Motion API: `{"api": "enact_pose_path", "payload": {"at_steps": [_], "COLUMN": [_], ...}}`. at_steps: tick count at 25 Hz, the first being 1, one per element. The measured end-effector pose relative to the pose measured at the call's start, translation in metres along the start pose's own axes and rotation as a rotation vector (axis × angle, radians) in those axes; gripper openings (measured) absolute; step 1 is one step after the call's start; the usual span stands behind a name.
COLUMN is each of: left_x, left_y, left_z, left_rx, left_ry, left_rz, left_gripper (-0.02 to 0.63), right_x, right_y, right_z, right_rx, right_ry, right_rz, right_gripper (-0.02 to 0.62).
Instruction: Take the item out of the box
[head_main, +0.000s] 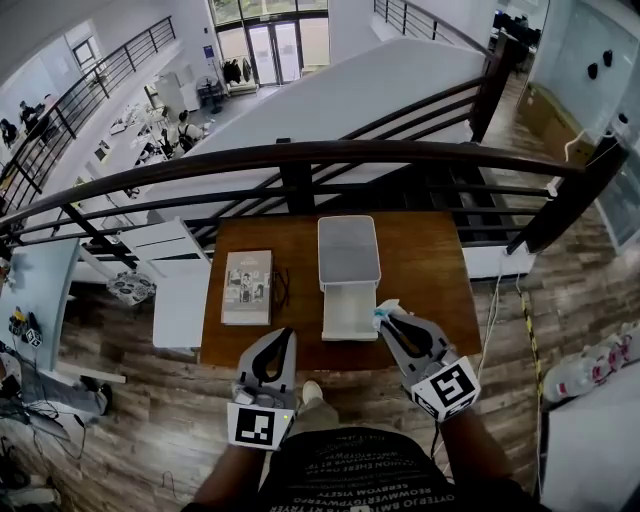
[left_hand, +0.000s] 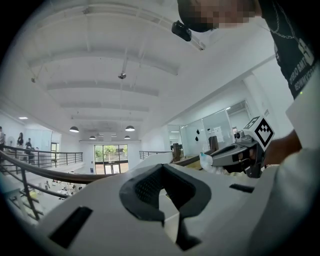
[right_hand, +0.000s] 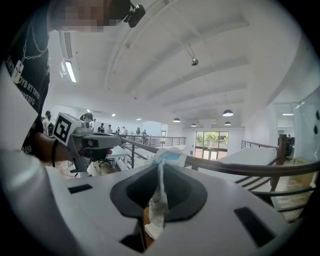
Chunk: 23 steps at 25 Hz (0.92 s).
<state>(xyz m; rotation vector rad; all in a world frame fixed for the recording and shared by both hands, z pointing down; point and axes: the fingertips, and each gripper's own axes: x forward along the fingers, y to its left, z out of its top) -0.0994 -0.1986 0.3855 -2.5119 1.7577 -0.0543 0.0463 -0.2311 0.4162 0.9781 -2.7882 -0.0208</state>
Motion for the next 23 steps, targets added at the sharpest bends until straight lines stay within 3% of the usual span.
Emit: {"api": "enact_pose_path", "payload": {"at_steps": [23], "left_x": [-0.016], "left_y": [-0.012], "left_z": [0.000], "left_rx": [0.000], "left_ry": [0.002], "left_rz": [-0.002], "left_gripper": [0.005], "right_x": [-0.016], "right_y": [0.004], "right_z": [0.005], "right_rx": [0.002], "right_ry": [-0.012], "right_rz": [-0.019], "right_gripper": [0.029]}}
